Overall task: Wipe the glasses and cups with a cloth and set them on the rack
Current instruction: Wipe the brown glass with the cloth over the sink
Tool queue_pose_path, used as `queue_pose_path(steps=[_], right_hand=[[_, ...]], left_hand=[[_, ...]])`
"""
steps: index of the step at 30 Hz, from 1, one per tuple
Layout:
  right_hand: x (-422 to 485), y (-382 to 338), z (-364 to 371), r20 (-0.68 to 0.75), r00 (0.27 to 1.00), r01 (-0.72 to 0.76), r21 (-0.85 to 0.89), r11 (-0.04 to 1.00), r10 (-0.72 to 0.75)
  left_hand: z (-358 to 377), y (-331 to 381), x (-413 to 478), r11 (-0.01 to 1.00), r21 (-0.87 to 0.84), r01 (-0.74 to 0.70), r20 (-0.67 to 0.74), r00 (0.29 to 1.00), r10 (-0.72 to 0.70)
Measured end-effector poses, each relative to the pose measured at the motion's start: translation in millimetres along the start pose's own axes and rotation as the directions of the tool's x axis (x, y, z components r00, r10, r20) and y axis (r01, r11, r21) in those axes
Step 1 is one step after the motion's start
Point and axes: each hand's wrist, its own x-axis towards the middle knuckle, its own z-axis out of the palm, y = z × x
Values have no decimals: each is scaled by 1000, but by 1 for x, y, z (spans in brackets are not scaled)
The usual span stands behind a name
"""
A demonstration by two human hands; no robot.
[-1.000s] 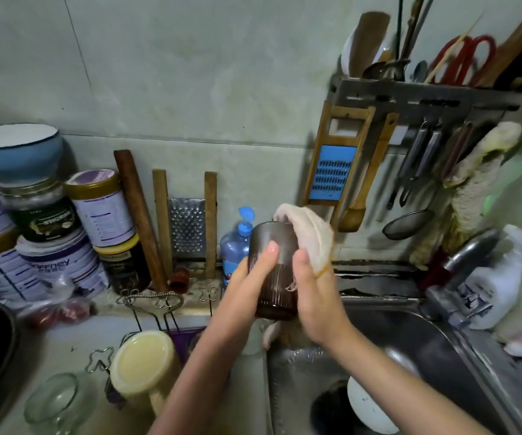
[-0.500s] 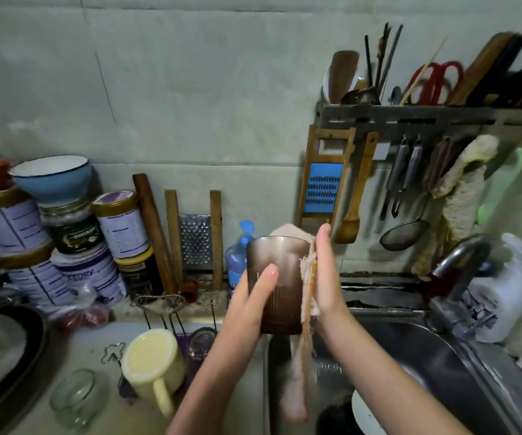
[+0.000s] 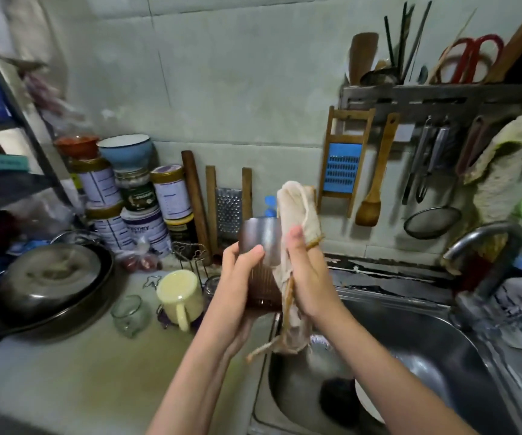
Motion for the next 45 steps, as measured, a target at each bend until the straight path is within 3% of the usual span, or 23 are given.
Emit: queue_pose_path(steps=[2, 4, 6, 8, 10, 12, 15, 17, 19, 21, 24, 27, 29, 31, 32, 35, 37, 38, 39, 41, 43, 45], right_hand=[[15, 2, 3, -131, 979, -135, 150, 980, 155], [14, 1, 5, -213, 939, -228, 201, 953, 269], [8, 4, 10, -293, 926, -212, 118, 970, 238], [-2, 0, 11, -299, 946, -119, 37, 992, 124], [-9, 1, 10, -267, 964, -16, -77, 997, -6], [-9, 4, 12, -280, 960, -34, -93, 995, 7], [-3, 9, 10, -265, 936, -202, 133, 970, 231], [3, 12, 6, -168, 894, -323, 397, 859, 414], [6, 11, -2, -87, 864, -399, 482, 779, 497], [8, 11, -10, -107, 851, -402, 496, 770, 514], [1, 12, -4, -136, 897, -367, 302, 880, 420], [-31, 9, 12, 73, 958, -279, -16, 960, 279], [-53, 5, 15, 145, 987, -37, -242, 970, 74], [-66, 4, 16, 259, 951, 277, -473, 836, -169], [-68, 5, 17, 310, 921, 369, -493, 788, -237], [-59, 10, 22, 307, 905, 389, -314, 866, -294], [-47, 15, 30, 190, 968, 181, -70, 981, -165], [-40, 14, 35, 148, 989, -9, 86, 996, -4], [-34, 15, 40, 106, 979, -195, 234, 952, 174], [-25, 17, 50, 117, 887, -435, 537, 723, 447], [-22, 19, 54, 146, 762, -541, 679, 496, 631], [-22, 24, 56, 180, 708, -564, 725, 394, 683]], left_hand=[[2, 0, -6, 999, 27, 18, 38, 999, -19], [5, -3, -12, 983, 172, -67, -14, 997, 71], [3, -1, -12, 861, 469, -198, -29, 970, 240], [0, -3, -15, 716, 647, -263, -26, 930, 366], [1, -6, -19, 729, 626, -278, -63, 913, 402], [6, -9, -24, 759, 580, -296, -82, 906, 416], [15, -13, -29, 721, 631, -288, -71, 903, 423], [16, -14, -31, 738, 620, -265, -50, 926, 374], [12, -12, -30, 785, 583, -209, -29, 960, 277], [6, -10, -30, 877, 465, -125, 2, 990, 140], [6, -8, -27, 984, 174, -41, -37, 998, 48], [11, -7, -19, 994, -92, -58, -165, 985, 42], [8, -3, -15, 987, -135, -91, -217, 974, 60], [3, -1, -15, 986, -149, -77, -208, 977, 45], [1, 0, -16, 987, -144, -64, -186, 982, 36], [-6, 0, -19, 991, -121, -65, -119, 992, 50], [-13, -1, -21, 992, -40, -116, -130, 985, 110], [-19, -2, -21, 987, 26, -157, -164, 973, 159], [-22, -3, -22, 975, 100, -199, -195, 957, 216], [-31, -4, -24, 923, 257, -286, -228, 910, 346], [-38, -4, -25, 844, 389, -368, -211, 856, 471], [-47, -2, -26, 772, 475, -422, -158, 823, 546]])
